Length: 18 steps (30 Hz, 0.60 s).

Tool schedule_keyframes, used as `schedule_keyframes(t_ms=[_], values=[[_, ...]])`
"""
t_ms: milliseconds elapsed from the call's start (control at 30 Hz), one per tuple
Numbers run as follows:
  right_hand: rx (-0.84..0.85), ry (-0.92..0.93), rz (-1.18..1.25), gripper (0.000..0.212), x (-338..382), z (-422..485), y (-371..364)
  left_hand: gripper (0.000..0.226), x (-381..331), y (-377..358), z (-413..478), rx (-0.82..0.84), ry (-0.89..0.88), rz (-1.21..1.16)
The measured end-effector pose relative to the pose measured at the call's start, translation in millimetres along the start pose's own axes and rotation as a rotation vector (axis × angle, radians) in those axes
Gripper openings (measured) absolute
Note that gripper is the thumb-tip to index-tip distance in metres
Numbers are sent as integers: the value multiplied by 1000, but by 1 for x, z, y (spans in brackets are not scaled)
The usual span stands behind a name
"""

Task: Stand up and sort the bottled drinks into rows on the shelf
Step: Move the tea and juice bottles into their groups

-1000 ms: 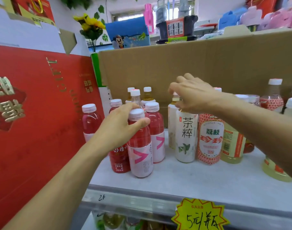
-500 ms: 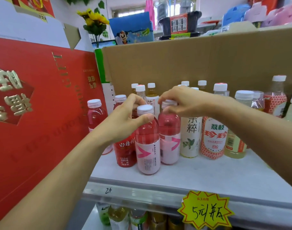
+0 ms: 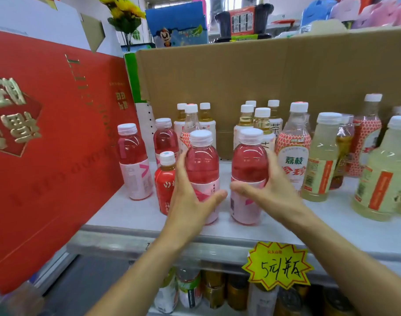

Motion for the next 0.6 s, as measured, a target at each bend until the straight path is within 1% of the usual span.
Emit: schedule_keyframes(t_ms=[133,267,367,467,533,600], values=[[-96,-36,12,68,-19,-12,-4,113,19,-13,-11,15,9,42],[-112,-16,36,64,-10,-13,3,109,20,-20,-7,36,5,19],[-121,-21,35,62,-6,-20,18,103,6,-19,-11,37,3,-22],[-158,-18,55,59,2,-30,43,102,-14,-15,-16,17,-1,-58],[-156,-12,67,61,8,-38,60,102,-31,-18,-23,35,-16,-61],[-159,-2,60,60,14,-49,80,96,-47,-31,-34,75,-31,-57]])
Point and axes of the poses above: each hand's wrist, its own z-axis towards the middle knuckle, its own y-axis out of the back of the hand, x = y × z, the point moved 10 cm from there along z, towards the middle knuckle, and after that the axes turned 8 degrees about -x, right-handed, at the moved point
